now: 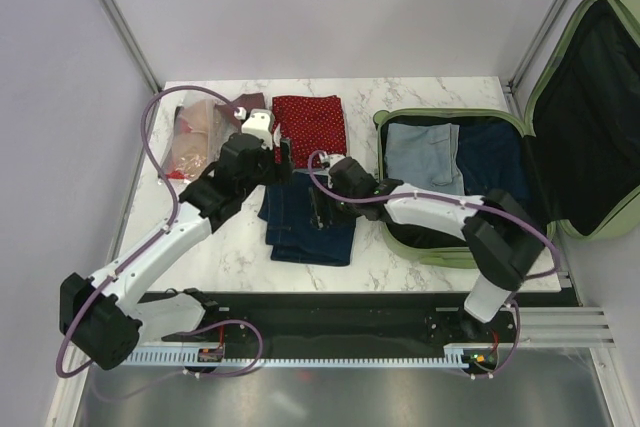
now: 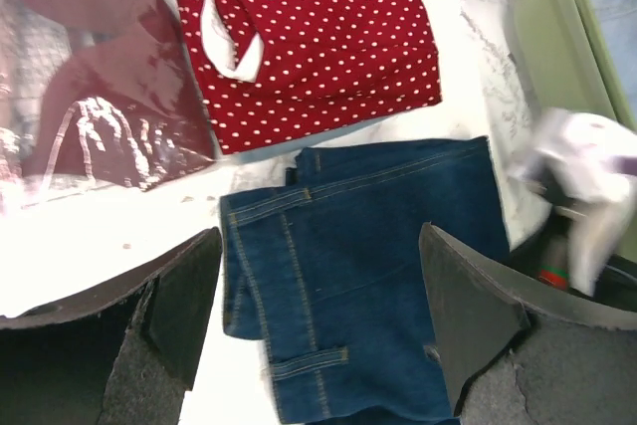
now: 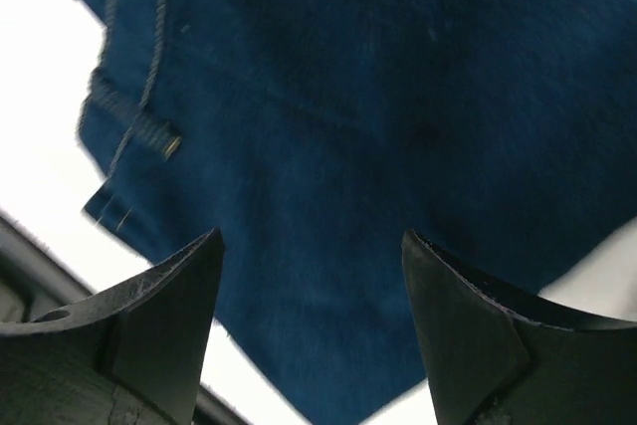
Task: Pack the luggage
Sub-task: Pick up the clothes at the center of the board.
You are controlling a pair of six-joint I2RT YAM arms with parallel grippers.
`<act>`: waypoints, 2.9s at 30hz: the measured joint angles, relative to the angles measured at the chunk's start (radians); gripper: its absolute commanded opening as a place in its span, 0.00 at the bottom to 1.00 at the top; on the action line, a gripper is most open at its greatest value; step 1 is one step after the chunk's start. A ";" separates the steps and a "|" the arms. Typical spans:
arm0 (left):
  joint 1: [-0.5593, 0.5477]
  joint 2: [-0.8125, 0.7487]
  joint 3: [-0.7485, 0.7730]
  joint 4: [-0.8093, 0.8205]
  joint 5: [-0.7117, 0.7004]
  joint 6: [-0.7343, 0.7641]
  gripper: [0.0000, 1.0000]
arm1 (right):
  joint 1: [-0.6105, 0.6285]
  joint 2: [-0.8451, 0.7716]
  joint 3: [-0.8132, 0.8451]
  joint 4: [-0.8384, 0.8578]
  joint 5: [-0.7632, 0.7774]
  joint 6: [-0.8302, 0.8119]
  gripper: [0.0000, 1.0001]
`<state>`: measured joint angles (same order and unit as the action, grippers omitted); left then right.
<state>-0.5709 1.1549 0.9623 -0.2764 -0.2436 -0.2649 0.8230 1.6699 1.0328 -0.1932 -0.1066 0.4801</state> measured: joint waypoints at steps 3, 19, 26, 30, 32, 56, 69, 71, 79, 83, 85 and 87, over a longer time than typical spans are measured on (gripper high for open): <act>0.000 -0.032 -0.004 -0.005 0.004 0.047 0.86 | 0.014 0.126 0.074 0.008 0.025 0.000 0.80; 0.003 -0.197 -0.004 -0.005 -0.060 0.169 0.87 | 0.155 0.304 0.256 0.047 0.104 0.006 0.81; 0.003 -0.195 -0.004 -0.006 -0.059 0.169 0.87 | 0.168 0.129 0.220 -0.093 0.247 0.057 0.83; 0.003 -0.193 -0.004 -0.006 -0.042 0.169 0.87 | 0.171 -0.024 0.171 -0.141 0.344 0.125 0.84; 0.003 -0.193 -0.004 -0.006 -0.039 0.169 0.87 | 0.166 -0.037 0.151 -0.145 0.364 0.165 0.84; 0.003 -0.193 -0.004 -0.006 -0.017 0.169 0.87 | 0.110 0.036 -0.085 0.044 0.352 0.479 0.82; 0.003 -0.192 -0.004 -0.006 -0.016 0.169 0.87 | 0.110 0.064 -0.109 0.155 0.360 0.523 0.77; 0.003 -0.192 -0.004 -0.006 -0.016 0.169 0.87 | 0.111 0.066 -0.112 0.164 0.365 0.529 0.72; 0.003 -0.192 -0.004 -0.006 -0.015 0.169 0.87 | 0.111 0.105 -0.110 0.194 0.404 0.534 0.23; 0.003 -0.192 -0.004 -0.006 -0.015 0.169 0.87 | 0.114 0.124 -0.076 0.161 0.433 0.507 0.00; 0.003 -0.192 -0.004 -0.006 -0.015 0.169 0.87 | 0.119 0.131 -0.048 0.125 0.451 0.486 0.00; 0.003 -0.192 -0.004 -0.006 -0.015 0.169 0.87 | 0.120 0.134 -0.022 0.088 0.473 0.444 0.00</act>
<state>-0.5682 0.9627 0.9581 -0.2821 -0.2588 -0.0963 0.9432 1.8038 1.0111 -0.1055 0.3668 0.9237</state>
